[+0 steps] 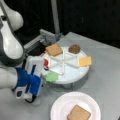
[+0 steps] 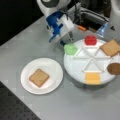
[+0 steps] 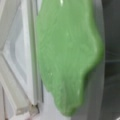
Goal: Ingredient selection for cheeseburger or sandwich
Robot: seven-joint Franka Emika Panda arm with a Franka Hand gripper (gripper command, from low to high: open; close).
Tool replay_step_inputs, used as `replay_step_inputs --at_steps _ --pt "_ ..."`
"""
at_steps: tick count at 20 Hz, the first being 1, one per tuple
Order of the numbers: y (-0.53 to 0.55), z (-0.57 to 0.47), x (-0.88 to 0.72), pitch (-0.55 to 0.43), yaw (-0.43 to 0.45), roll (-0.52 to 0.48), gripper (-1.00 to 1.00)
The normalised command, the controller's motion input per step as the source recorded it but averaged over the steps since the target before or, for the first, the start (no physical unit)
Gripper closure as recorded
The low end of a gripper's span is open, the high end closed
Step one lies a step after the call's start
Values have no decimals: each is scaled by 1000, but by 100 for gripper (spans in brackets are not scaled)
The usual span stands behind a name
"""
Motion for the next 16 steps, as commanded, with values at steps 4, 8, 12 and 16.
replay_step_inputs --at_steps 4,8,12,16 --pt "-182 -36 236 -78 130 226 -100" --pt "-83 -65 278 -73 113 200 -100" --pt "-69 -69 297 -68 91 194 -100" --pt "-126 -87 297 -58 76 162 -100"
